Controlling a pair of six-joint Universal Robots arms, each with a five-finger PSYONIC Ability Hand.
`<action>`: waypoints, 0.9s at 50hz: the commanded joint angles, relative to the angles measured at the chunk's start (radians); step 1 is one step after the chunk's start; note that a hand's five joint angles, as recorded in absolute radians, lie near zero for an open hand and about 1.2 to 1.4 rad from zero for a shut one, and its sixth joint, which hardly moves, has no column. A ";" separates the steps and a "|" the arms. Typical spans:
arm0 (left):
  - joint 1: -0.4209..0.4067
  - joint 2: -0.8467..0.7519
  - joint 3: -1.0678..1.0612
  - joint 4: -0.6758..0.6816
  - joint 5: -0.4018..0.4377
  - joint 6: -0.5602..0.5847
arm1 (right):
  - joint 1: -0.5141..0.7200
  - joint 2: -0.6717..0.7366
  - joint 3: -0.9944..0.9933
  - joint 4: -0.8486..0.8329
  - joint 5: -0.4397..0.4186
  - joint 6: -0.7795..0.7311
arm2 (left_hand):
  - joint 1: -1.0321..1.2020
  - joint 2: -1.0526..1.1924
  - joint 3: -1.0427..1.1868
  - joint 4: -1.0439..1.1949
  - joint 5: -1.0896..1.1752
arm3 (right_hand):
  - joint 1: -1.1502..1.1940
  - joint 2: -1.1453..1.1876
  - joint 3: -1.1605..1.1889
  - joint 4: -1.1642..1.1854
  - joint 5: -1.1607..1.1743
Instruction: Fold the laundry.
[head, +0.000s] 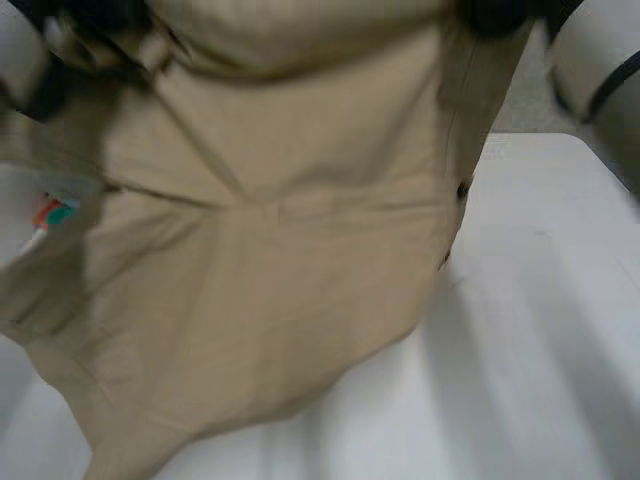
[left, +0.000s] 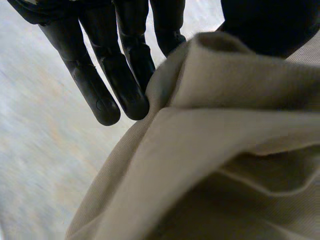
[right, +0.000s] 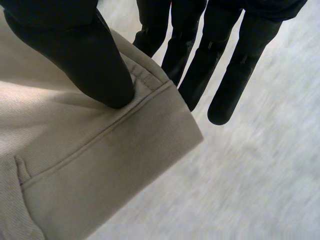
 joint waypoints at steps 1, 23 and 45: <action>-0.038 -0.330 -0.014 0.081 0.102 0.013 | 0.000 0.225 0.032 -0.108 0.075 0.015 | 0.242 0.199 0.203 0.197 0.237 | 0.276 0.219 0.210 0.198 0.220; -0.006 -0.571 0.246 0.258 -0.158 0.122 | -0.086 0.568 -0.217 -0.237 0.000 0.090 | -0.979 -1.022 -1.019 -1.025 -0.985 | -0.946 -1.003 -1.012 -1.023 -1.002; -0.144 0.187 -0.943 0.011 -0.046 0.260 | -0.217 0.141 0.565 0.044 -0.360 -0.077 | -0.811 -0.854 -0.851 -0.857 -0.817 | -0.535 -0.592 -0.601 -0.613 -0.591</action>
